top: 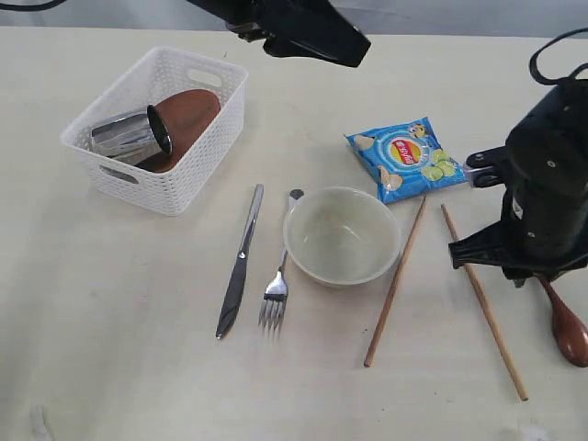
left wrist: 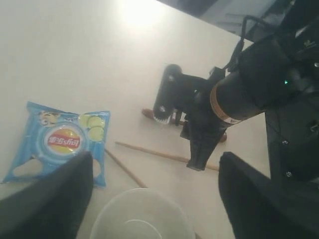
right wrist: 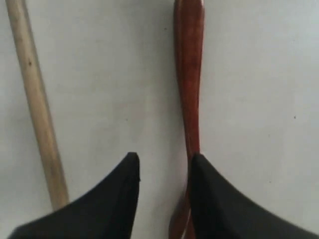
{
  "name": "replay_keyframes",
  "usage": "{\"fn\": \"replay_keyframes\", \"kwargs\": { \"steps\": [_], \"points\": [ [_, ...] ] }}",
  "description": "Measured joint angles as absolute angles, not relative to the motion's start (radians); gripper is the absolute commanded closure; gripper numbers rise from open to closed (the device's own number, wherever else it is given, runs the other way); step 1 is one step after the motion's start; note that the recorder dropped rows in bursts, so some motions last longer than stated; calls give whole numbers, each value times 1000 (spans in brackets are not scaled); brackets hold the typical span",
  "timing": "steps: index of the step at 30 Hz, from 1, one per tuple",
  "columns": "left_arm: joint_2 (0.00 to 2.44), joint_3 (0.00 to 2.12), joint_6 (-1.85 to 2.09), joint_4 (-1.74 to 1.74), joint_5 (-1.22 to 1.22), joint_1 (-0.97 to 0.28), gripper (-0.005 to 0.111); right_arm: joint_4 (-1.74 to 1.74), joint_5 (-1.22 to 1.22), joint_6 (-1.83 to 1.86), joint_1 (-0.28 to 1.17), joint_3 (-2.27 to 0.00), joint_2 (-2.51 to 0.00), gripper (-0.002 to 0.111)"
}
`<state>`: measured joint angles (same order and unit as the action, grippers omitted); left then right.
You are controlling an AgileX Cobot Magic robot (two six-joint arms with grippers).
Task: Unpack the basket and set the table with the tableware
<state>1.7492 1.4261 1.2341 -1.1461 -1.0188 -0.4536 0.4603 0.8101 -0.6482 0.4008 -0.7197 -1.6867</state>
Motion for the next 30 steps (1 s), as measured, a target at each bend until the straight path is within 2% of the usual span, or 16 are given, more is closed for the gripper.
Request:
{"fn": "replay_keyframes", "kwargs": {
  "steps": [4,13,15,16,17,25,30],
  "points": [
    [1749,1426,1234,-1139,-1019,-454,41,460,769,-636,352,-692,-1687,75],
    [1749,1426,1234,-1133,-1019,-454,41,460,658,-610,268,-634,-1687,76],
    [1749,1426,1234,-1132,-1019,-454,41,460,647,-606,253,-634,-1685,82],
    [1749,1426,1234,-1132,-1019,-454,41,458,643,-606,250,-632,-1685,91],
    [1749,1426,1234,-1132,-1019,-454,41,458,639,-606,243,-632,-1685,108],
    [1749,1426,1234,-1132,-1019,-454,41,441,635,-599,241,-634,-1680,109],
    [1749,1426,1234,-1131,-1019,-454,41,303,627,-450,241,-634,-1601,109]
  ]
}}
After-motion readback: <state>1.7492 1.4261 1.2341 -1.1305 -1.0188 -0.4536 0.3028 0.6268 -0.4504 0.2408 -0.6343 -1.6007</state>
